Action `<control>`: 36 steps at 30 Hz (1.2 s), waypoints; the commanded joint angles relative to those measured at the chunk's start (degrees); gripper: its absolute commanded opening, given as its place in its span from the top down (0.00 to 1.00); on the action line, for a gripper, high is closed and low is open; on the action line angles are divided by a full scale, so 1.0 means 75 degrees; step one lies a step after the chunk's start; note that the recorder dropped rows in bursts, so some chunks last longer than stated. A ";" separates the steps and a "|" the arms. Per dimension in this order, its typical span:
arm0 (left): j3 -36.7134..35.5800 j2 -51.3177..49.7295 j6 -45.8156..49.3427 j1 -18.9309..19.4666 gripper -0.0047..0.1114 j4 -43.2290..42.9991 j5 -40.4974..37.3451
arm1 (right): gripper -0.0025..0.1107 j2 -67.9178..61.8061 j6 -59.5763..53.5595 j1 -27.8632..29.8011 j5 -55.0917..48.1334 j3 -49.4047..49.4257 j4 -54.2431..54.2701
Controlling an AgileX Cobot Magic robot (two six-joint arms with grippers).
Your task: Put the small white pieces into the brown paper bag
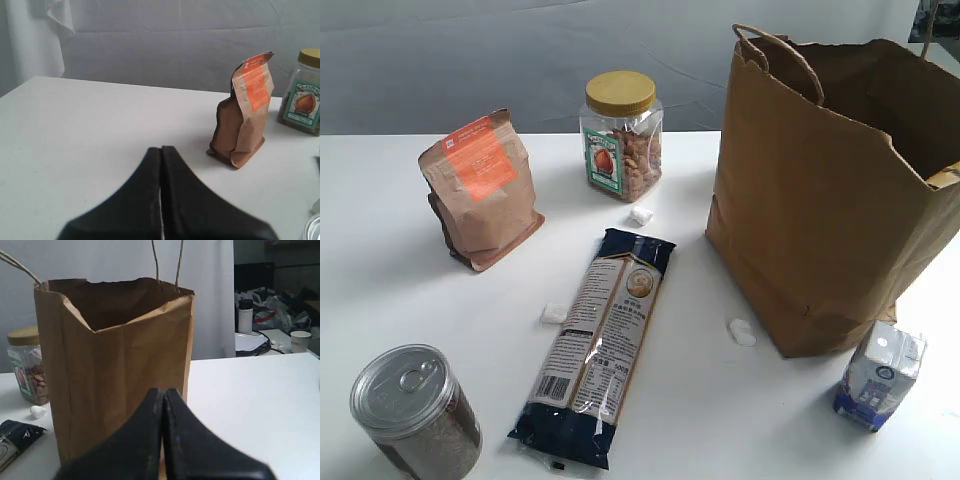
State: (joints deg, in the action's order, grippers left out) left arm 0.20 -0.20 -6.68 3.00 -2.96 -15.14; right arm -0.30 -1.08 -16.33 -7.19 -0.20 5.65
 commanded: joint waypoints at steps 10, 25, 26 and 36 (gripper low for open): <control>-0.0027 0.0027 -0.0029 -0.0051 0.96 0.0060 0.0017 | 0.98 0.0040 0.0085 0.0037 0.0111 -0.0457 0.1732; -0.0027 0.0027 -0.0029 -0.0051 0.96 0.0060 0.0017 | 0.98 -0.2970 -0.5674 0.0037 -0.3344 -0.4019 0.6956; -0.0027 0.0027 -0.0029 -0.0051 0.96 0.0060 0.0017 | 0.98 -0.3246 -0.5704 0.0037 -0.3550 -0.4188 0.6956; -0.0027 0.0027 -0.0029 -0.0051 0.96 0.0060 0.0017 | 0.98 -0.5908 -0.5365 -0.1184 -0.5406 -0.6260 0.5905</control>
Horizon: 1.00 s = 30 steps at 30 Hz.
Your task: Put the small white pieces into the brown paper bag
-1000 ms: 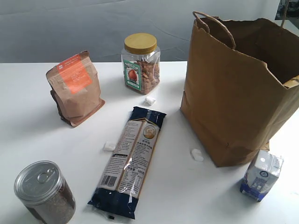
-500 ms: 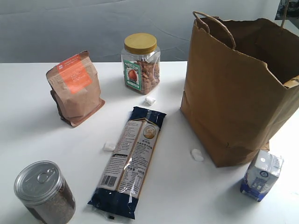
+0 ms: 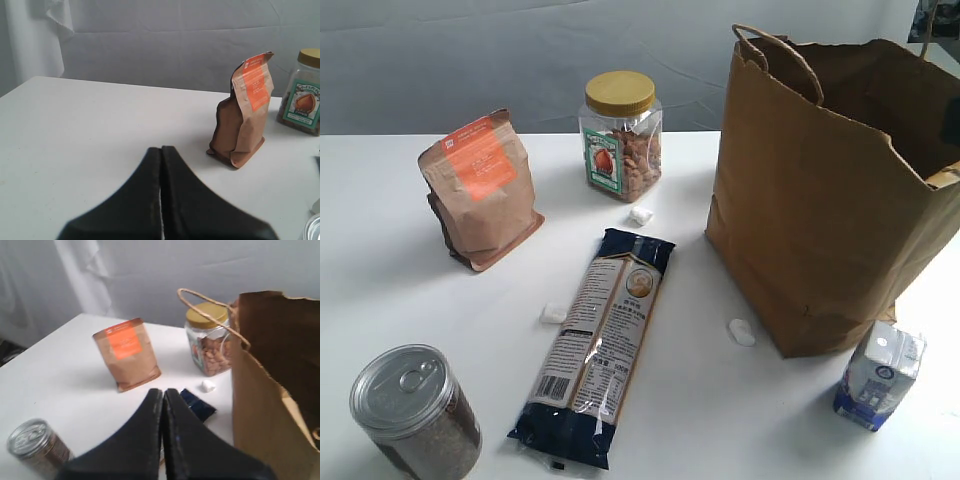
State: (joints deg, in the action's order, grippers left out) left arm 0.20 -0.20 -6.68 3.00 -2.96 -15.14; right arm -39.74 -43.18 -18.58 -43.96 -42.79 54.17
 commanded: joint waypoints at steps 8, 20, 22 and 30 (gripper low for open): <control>-0.0027 0.0027 -0.0029 -0.0051 0.96 0.0060 0.0017 | 0.98 -0.2906 0.3512 -0.4167 0.0297 -0.1762 -0.3800; -0.0027 0.0027 -0.0029 -0.0051 0.96 0.0060 0.0017 | 0.64 -0.7915 0.6668 -0.5746 -0.1144 -0.5383 -0.6109; -0.0027 0.0027 -0.0029 -0.0051 0.96 0.0060 0.0017 | 0.55 -0.8662 0.7028 -0.5826 -0.1319 -0.5983 -0.6336; -0.0027 0.0027 -0.0029 -0.0051 0.96 0.0060 0.0017 | 0.54 -1.0680 0.7211 -0.5911 -0.1180 -0.7348 -0.6657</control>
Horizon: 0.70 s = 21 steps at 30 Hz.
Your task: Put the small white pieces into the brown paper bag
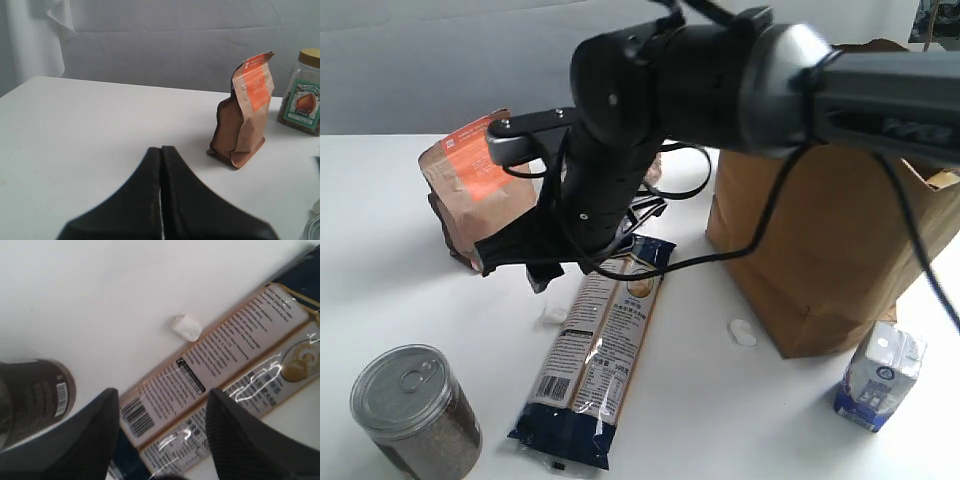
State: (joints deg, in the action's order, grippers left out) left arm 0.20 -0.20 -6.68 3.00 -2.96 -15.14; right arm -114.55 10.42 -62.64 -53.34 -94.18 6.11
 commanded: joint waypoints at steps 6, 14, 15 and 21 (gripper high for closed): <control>-0.0027 0.0027 -0.0029 -0.0051 0.96 0.0060 0.0017 | 0.54 -0.1726 0.0050 -0.0023 0.0321 -0.1145 -0.0407; -0.0027 0.0027 -0.0029 -0.0051 0.96 0.0060 0.0017 | 0.54 -0.2658 0.0050 -0.0023 0.0428 -0.1845 -0.0386; -0.0027 0.0027 -0.0029 -0.0051 0.96 0.0060 0.0017 | 0.54 -0.2744 0.0050 -0.0023 0.0454 -0.1858 -0.0386; -0.0027 0.0027 -0.0029 -0.0051 0.96 0.0060 0.0017 | 0.54 -0.3033 0.0050 -0.0023 0.0582 -0.1858 -0.0437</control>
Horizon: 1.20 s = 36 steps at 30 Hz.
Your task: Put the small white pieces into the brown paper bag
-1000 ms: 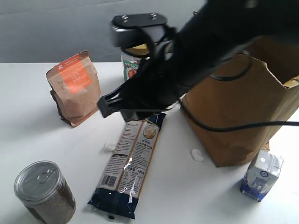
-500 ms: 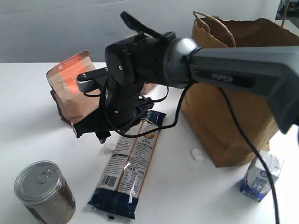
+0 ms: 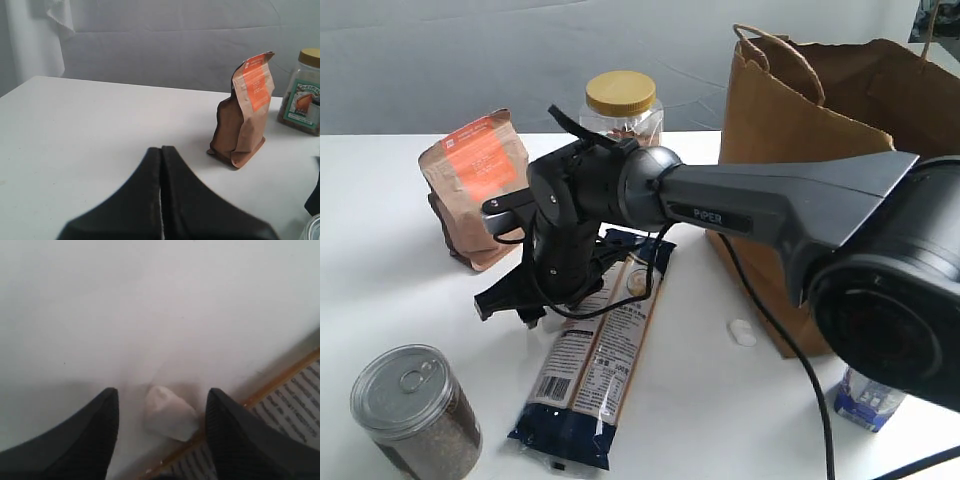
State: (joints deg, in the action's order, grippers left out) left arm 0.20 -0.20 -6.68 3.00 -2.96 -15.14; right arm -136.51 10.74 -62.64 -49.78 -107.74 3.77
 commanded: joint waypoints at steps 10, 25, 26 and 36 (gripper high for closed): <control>-0.0027 0.0027 -0.0029 -0.0051 0.96 0.0060 0.0017 | 0.87 -0.0035 0.0007 -0.0037 0.0028 -0.0050 -0.0041; -0.0027 0.0027 -0.0029 -0.0051 0.96 0.0060 0.0017 | 0.89 0.3264 0.0223 -0.0838 0.0717 0.2163 -0.0502; -0.0027 0.0027 -0.0029 -0.0051 0.96 0.0060 0.0017 | 0.89 0.3658 0.0302 -0.0896 0.0885 0.2518 -0.0602; -0.0027 0.0027 -0.0029 -0.0051 0.96 0.0060 0.0017 | 0.89 0.7674 0.1916 -0.1009 0.1592 0.5288 -0.2164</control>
State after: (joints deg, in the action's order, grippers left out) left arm 0.20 -0.20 -6.68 3.00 -2.96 -15.14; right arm -84.66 21.44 -70.78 -38.68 -71.21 -7.22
